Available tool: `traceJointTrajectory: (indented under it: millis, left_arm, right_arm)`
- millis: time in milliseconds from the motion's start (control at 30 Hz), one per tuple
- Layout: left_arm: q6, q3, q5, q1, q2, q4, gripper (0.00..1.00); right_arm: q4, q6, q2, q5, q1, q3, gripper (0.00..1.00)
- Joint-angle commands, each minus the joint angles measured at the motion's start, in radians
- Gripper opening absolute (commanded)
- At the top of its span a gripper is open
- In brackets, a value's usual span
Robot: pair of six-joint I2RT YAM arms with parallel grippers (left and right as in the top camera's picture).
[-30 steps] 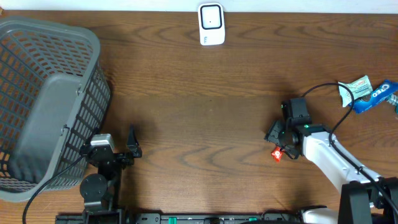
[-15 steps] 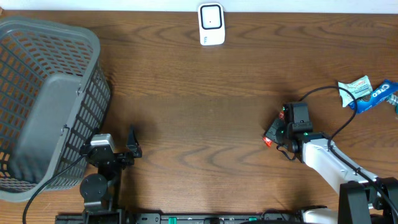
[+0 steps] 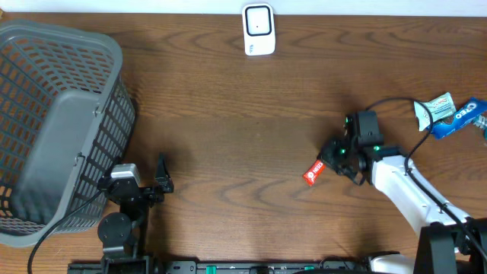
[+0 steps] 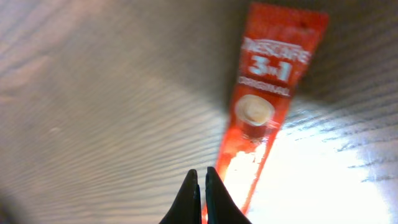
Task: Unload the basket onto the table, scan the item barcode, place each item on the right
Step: 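Lower the right gripper and pinch the end of the Nescafe stick, then lift the Nescafe stick and rotate it upright in the right gripper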
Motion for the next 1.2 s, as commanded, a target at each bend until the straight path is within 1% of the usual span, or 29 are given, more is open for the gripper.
traceJointTrajectory:
  millis: [0, 67, 100, 133, 167, 200, 367, 400, 433, 467, 500, 533, 567, 600, 667, 733, 867, 933, 1033, 1167]
  left_arm:
    - [0.018, -0.012, 0.017, 0.005, -0.001, -0.039, 0.98]
    - [0.018, -0.012, 0.017, 0.005, -0.001, -0.039, 0.98]
    - [0.018, -0.012, 0.017, 0.005, -0.001, -0.039, 0.98]
    - [0.018, -0.012, 0.017, 0.005, -0.001, -0.039, 0.98]
    - [0.018, -0.012, 0.017, 0.005, -0.001, -0.039, 0.98]
    - [0.018, -0.012, 0.017, 0.005, -0.001, -0.039, 0.98]
    - [0.018, -0.012, 0.017, 0.005, -0.001, -0.039, 0.98]
    - [0.018, -0.012, 0.017, 0.005, -0.001, -0.039, 0.98]
    - [0.018, -0.012, 0.017, 0.005, -0.001, -0.039, 0.98]
    - [0.018, -0.012, 0.017, 0.005, -0.001, -0.039, 0.98]
    - [0.018, -0.012, 0.017, 0.005, -0.001, -0.039, 0.98]
    - [0.018, -0.012, 0.017, 0.005, -0.001, -0.039, 0.98]
    - [0.018, -0.012, 0.017, 0.005, -0.001, -0.039, 0.98]
    - [0.018, -0.012, 0.017, 0.005, -0.001, -0.039, 0.98]
    - [0.018, -0.012, 0.017, 0.005, -0.001, -0.039, 0.98]
    - [0.018, -0.012, 0.017, 0.005, -0.001, -0.039, 0.98]
    - [0.018, -0.012, 0.017, 0.005, -0.001, -0.039, 0.98]
    - [0.018, -0.012, 0.017, 0.005, -0.001, -0.039, 0.98]
    - [0.018, -0.012, 0.017, 0.005, -0.001, -0.039, 0.98]
    - [0.018, -0.012, 0.017, 0.005, -0.001, -0.039, 0.98]
  right_arm:
    - [-0.044, 0.008, -0.026, -0.011, 0.026, 0.082, 0.01]
    - [-0.082, 0.008, -0.026, -0.011, 0.032, 0.103, 0.01]
    - [-0.104, 0.008, -0.026, -0.011, 0.032, 0.109, 0.11]
    - [-0.126, 0.013, -0.026, -0.011, 0.032, 0.11, 0.33]
    - [-0.147, 0.017, -0.026, -0.007, 0.03, 0.11, 0.66]
    - [-0.172, 0.024, -0.026, 0.0, 0.03, 0.11, 0.84]
    - [-0.249, 0.042, -0.026, 0.067, 0.031, 0.11, 0.98]
    - [-0.247, 0.042, -0.026, 0.071, 0.029, 0.11, 0.99]
    - [-0.243, 0.041, -0.026, 0.07, 0.028, 0.11, 0.99]
    - [-0.243, 0.04, -0.026, 0.077, 0.028, 0.11, 0.94]
    - [-0.24, 0.021, -0.026, 0.086, 0.027, 0.11, 0.94]
    - [-0.24, -0.024, -0.026, 0.085, 0.026, 0.11, 0.97]
    - [-0.241, -0.053, -0.026, 0.086, 0.026, 0.108, 0.95]
    - [-0.24, -0.063, -0.022, 0.097, 0.027, 0.098, 0.89]
    - [-0.234, -0.059, -0.021, 0.11, 0.027, 0.074, 0.86]
    - [-0.212, -0.035, -0.021, 0.13, 0.029, 0.034, 0.86]
    - [-0.12, 0.018, -0.021, 0.137, 0.029, -0.063, 0.91]
    - [-0.056, 0.019, -0.021, 0.126, 0.029, -0.106, 0.94]
    - [0.017, 0.033, -0.02, 0.104, 0.029, -0.153, 0.94]
    - [0.023, 0.088, -0.01, 0.104, 0.029, -0.167, 0.9]
